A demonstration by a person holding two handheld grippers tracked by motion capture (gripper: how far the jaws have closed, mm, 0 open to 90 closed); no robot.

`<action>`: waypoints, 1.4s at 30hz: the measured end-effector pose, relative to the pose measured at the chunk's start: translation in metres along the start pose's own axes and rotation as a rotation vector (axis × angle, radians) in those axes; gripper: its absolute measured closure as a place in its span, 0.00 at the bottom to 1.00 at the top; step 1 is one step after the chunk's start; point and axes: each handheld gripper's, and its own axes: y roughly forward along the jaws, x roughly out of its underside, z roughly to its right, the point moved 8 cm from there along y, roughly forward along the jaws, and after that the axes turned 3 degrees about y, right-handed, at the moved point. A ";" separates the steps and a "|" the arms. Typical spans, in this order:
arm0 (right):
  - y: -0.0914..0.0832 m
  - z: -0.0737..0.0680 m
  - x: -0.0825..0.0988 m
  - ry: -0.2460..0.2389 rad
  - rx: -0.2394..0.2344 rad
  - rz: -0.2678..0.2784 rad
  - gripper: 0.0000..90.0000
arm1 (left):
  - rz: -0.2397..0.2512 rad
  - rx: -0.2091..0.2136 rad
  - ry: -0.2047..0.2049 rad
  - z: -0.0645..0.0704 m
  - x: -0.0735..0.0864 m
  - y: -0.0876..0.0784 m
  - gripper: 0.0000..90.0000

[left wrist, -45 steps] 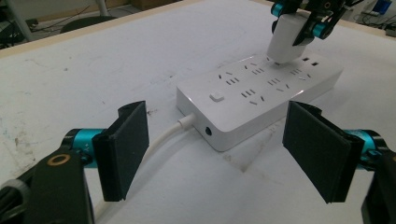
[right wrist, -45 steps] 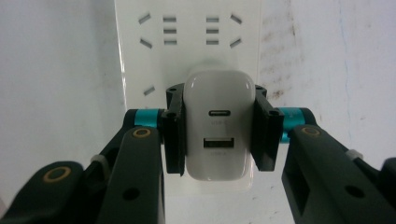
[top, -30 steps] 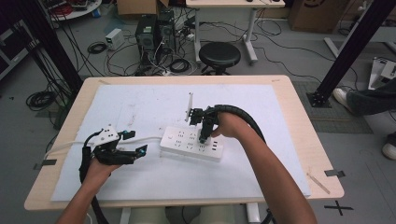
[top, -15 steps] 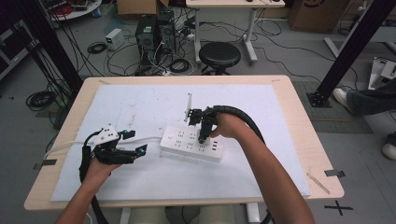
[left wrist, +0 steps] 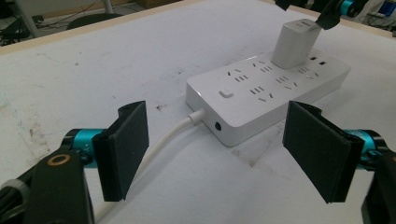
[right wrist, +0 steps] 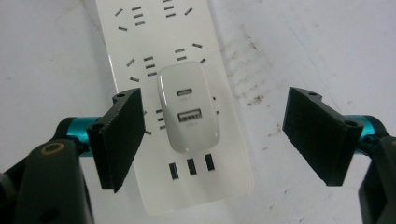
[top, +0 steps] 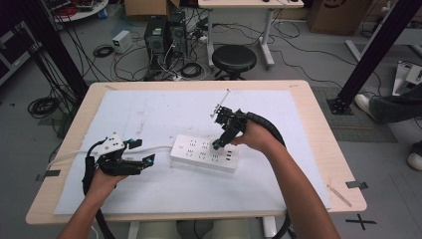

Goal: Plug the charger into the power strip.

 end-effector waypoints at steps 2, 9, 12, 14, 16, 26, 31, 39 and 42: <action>-0.004 0.000 0.004 0.021 0.000 0.012 0.24 | 0.004 -0.001 -0.002 -0.001 0.000 0.000 0.25; -0.033 0.009 0.023 0.092 0.035 0.124 0.24 | 0.012 -0.007 -0.001 -0.004 -0.004 -0.003 0.25; -0.041 0.011 0.030 0.107 0.044 0.151 0.24 | 0.012 -0.008 0.002 -0.006 -0.006 -0.004 0.25; -0.047 0.013 0.039 0.127 0.058 0.168 0.24 | 0.018 -0.009 -0.002 -0.008 -0.008 -0.004 0.25; -0.053 0.016 0.053 0.140 0.088 0.186 0.24 | 0.016 -0.011 -0.005 -0.009 -0.008 -0.005 0.25; -0.062 0.014 0.092 0.190 0.101 0.210 0.23 | 0.024 -0.021 -0.006 -0.011 -0.009 -0.009 0.25; -0.063 0.011 0.114 0.222 0.141 0.253 0.22 | 0.026 -0.029 -0.010 -0.014 -0.009 -0.011 0.25; -0.062 0.011 0.130 0.261 0.175 0.279 0.19 | 0.032 -0.038 -0.010 -0.015 -0.009 -0.014 0.25; -0.062 0.012 0.132 0.265 0.186 0.282 0.18 | 0.029 -0.039 -0.014 -0.015 -0.008 -0.016 0.25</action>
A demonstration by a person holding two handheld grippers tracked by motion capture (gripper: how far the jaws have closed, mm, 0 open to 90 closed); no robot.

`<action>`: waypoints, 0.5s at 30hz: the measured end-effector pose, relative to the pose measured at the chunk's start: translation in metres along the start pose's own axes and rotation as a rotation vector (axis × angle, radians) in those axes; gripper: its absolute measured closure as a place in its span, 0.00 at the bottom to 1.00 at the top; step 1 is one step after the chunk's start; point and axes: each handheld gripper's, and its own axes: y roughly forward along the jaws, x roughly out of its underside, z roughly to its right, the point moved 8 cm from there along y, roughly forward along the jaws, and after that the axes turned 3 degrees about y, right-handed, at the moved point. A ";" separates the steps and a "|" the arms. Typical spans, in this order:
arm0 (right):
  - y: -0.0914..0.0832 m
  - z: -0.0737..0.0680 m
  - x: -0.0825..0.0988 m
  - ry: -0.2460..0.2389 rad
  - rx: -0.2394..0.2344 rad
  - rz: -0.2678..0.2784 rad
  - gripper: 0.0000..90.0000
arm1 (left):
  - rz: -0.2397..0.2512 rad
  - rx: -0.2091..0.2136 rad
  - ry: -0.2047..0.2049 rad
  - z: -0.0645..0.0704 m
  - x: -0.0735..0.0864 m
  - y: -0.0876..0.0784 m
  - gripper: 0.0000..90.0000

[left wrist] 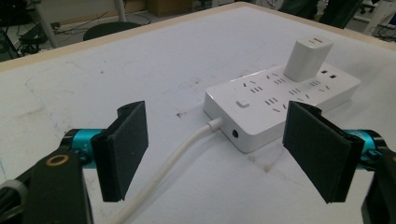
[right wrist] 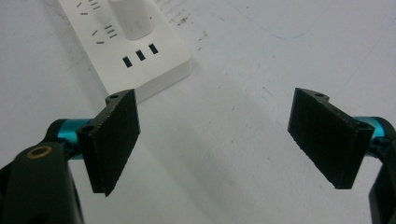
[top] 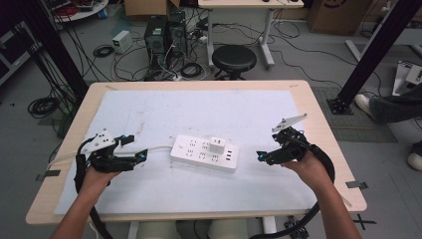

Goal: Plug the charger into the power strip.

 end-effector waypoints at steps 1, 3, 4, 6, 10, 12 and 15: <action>0.000 0.000 0.001 0.002 0.002 -0.004 0.18 | 0.000 -0.001 0.001 0.000 0.000 0.000 0.25; 0.000 0.001 0.001 -0.003 0.004 -0.003 0.18 | 0.000 -0.003 -0.001 0.000 0.000 -0.001 0.25; 0.000 0.000 0.002 0.000 0.002 0.001 0.18 | 0.003 -0.007 -0.003 -0.001 0.000 -0.001 0.25; 0.001 0.000 0.004 0.007 0.012 -0.004 0.18 | 0.002 -0.008 -0.002 -0.001 0.000 -0.002 0.25; 0.002 0.000 0.007 0.012 0.018 -0.006 0.18 | 0.002 -0.015 -0.008 -0.001 0.001 -0.002 0.25; 0.001 0.000 0.008 0.017 0.018 0.002 0.18 | 0.000 -0.019 -0.012 -0.002 0.003 -0.002 0.25; 0.000 0.004 0.013 0.033 0.020 0.010 0.18 | 0.000 -0.037 -0.023 -0.005 0.005 -0.003 0.25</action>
